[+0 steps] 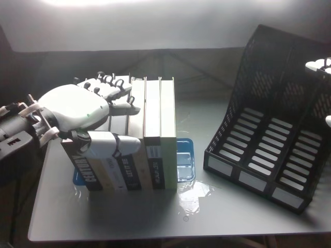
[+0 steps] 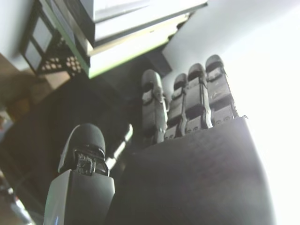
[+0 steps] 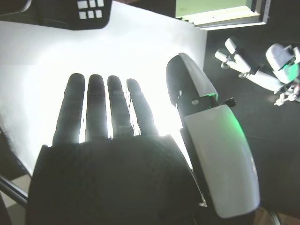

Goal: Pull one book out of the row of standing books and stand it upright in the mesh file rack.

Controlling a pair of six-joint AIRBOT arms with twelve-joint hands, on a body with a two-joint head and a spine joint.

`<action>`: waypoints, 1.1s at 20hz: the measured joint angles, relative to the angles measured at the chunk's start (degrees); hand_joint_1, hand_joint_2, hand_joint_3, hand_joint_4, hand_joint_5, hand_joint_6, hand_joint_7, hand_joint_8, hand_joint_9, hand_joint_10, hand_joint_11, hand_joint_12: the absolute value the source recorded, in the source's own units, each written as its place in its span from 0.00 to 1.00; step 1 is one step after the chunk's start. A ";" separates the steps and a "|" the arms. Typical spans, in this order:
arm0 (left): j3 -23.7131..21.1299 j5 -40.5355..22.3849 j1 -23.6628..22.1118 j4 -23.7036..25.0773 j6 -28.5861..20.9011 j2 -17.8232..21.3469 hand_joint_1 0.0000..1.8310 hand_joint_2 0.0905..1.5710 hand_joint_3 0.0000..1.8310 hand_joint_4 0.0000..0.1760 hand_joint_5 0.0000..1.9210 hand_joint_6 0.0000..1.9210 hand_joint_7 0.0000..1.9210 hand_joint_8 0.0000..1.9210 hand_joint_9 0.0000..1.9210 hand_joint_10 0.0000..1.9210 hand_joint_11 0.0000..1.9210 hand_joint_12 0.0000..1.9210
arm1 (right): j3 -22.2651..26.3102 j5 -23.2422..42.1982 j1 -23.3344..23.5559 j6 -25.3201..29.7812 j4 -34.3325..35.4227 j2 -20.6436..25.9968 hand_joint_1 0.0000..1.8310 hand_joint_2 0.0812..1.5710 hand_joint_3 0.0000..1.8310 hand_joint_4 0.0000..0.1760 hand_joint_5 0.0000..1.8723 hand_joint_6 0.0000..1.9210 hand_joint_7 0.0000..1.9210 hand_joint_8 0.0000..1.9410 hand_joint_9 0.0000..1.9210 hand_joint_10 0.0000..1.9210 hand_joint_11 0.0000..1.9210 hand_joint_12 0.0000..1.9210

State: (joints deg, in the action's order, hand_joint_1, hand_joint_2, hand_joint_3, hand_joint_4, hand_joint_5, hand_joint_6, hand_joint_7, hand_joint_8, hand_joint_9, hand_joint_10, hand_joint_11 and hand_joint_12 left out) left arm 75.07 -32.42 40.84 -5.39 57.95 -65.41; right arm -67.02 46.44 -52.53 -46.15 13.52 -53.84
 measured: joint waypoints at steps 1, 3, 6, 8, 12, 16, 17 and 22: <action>0.00 0.79 -0.11 -0.50 1.81 -0.33 0.00 0.73 0.00 0.54 0.18 0.02 0.00 0.00 0.00 0.00 0.00 0.00 | -0.02 -0.02 0.00 0.02 0.22 0.00 0.32 0.89 0.00 0.00 0.00 0.00 0.00 0.00 0.00 0.00 0.00 0.00; 0.72 2.08 -0.37 -1.73 3.45 -1.14 0.00 0.73 0.00 0.54 0.19 0.02 0.00 0.00 0.00 0.00 0.00 0.00 | -0.09 -0.07 -0.02 0.02 0.39 -0.04 0.31 0.89 0.00 0.00 0.00 0.00 0.00 0.00 0.00 0.00 0.00 0.00; 1.77 3.76 -0.68 -2.84 4.37 -2.23 0.00 0.73 0.00 0.56 0.18 0.02 0.00 0.00 0.00 0.00 0.00 0.00 | -0.13 -0.04 -0.42 0.00 0.52 -0.17 0.31 0.89 0.00 0.00 0.00 0.00 0.00 0.00 0.00 0.00 0.00 0.00; 2.21 4.74 -0.68 -3.96 6.10 -2.75 0.00 0.75 0.00 0.55 0.19 0.02 0.00 0.00 0.00 0.00 0.00 0.00 | -0.13 -0.02 -0.42 0.02 0.70 -0.28 0.31 0.89 0.00 0.00 0.00 0.00 0.00 0.00 0.00 0.00 0.00 0.00; 2.78 5.35 -1.09 -4.55 7.48 -3.39 0.00 0.73 0.00 0.54 0.21 0.02 0.00 0.00 0.00 0.00 0.00 0.00 | -0.15 -0.02 -0.59 0.00 0.87 -0.31 0.30 0.88 0.00 0.00 0.00 0.00 0.00 0.00 0.00 0.00 0.00 0.00; 1.25 4.44 -0.31 -4.68 8.79 -3.26 0.00 0.73 0.00 0.52 0.24 0.02 0.00 0.00 0.00 0.00 0.00 0.00 | -0.15 -0.02 -0.59 0.02 1.09 -0.33 0.29 0.88 0.00 0.00 0.00 0.00 0.00 0.00 0.00 0.00 0.00 0.00; 0.39 4.00 0.33 -4.46 8.98 -2.86 0.00 0.73 0.00 0.48 0.24 0.02 0.00 0.00 0.00 0.00 0.00 0.00 | -0.15 0.00 -0.59 0.02 1.09 -0.33 0.29 0.88 0.00 0.00 0.00 0.00 0.00 0.00 0.00 0.00 0.00 0.00; -4.50 0.55 3.89 -3.52 9.29 0.33 0.00 0.69 0.00 0.54 0.23 0.01 0.00 0.00 0.00 0.00 0.00 0.00 | -0.26 0.00 -0.63 0.02 1.31 -0.33 0.30 0.89 0.00 0.00 0.00 0.00 0.00 0.00 0.00 0.00 0.00 0.00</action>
State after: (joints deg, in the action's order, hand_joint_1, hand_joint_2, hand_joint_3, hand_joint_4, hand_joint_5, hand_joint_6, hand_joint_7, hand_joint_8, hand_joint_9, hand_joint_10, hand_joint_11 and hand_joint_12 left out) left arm 70.57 -31.88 44.73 -8.91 67.24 -65.08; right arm -67.29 46.44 -53.17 -46.13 14.83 -54.17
